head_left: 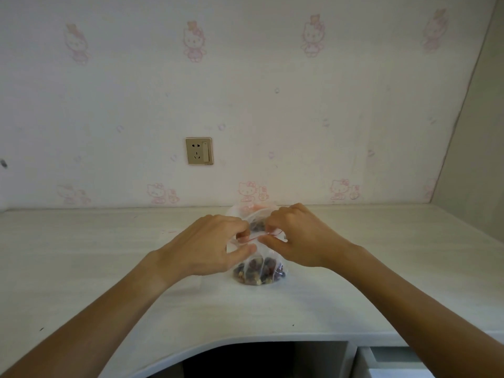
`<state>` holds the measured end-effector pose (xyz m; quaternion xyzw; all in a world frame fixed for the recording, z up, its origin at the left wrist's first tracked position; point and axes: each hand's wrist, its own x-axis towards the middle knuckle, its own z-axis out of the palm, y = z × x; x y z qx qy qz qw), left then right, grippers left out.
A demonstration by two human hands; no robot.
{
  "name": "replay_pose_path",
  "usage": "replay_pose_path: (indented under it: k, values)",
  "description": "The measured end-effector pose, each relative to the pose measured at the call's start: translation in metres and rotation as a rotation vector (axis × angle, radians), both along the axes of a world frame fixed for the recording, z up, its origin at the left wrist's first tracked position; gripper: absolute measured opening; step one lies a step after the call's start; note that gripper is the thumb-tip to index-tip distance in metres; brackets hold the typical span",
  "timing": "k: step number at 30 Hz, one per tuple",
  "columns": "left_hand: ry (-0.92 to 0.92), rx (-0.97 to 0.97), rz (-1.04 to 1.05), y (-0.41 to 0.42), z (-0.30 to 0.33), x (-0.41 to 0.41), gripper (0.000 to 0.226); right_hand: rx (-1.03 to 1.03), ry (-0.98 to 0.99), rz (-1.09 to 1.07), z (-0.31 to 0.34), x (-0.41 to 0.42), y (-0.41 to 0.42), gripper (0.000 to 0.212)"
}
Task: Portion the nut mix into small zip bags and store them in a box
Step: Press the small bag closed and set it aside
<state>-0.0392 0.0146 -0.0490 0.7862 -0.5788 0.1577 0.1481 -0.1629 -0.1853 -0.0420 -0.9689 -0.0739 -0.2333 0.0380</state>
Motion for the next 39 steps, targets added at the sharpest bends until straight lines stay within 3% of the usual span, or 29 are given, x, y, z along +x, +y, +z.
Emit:
replay_pose_path:
  k: [4, 12, 17, 20, 24, 27, 32, 36, 39]
  values:
    - [0.050, 0.018, 0.044, 0.001, -0.001, 0.010, 0.022, 0.064, 0.040, 0.039, 0.006, -0.003, -0.004, 0.027]
    - [0.290, -0.177, -0.047, 0.001, 0.003, 0.018, 0.014, 0.127, -0.040, -0.022, 0.004, -0.005, -0.008, 0.011]
    - [-0.048, -0.011, -0.014, 0.007, 0.001, 0.024, 0.033, 0.160, 0.055, 0.070, 0.012, -0.005, -0.012, 0.017]
    - [-0.109, 0.017, -0.022, 0.002, 0.001, 0.024, 0.037, 0.038, 0.100, 0.058, 0.016, -0.002, -0.011, 0.024]
    - [0.032, -0.017, -0.042, -0.006, 0.002, 0.023, 0.002, -0.036, 0.149, 0.035, 0.016, 0.002, -0.005, 0.028]
    - [0.187, -0.143, -0.078, -0.004, 0.002, 0.027, 0.023, 0.110, 0.133, 0.026, 0.017, 0.000, -0.012, 0.026]
    - [0.403, -0.266, -0.098, -0.001, 0.005, 0.029, 0.015, 0.289, 0.113, 0.040, 0.016, -0.003, -0.023, 0.020]
    - [0.608, -0.208, -0.104, -0.002, 0.007, 0.024, 0.010, 0.292, 0.130, 0.084, 0.014, 0.000, -0.026, 0.020]
    - [0.616, -0.123, -0.111, -0.006, 0.008, 0.018, 0.023, 0.248, 0.141, 0.085, 0.012, 0.003, -0.023, 0.023]
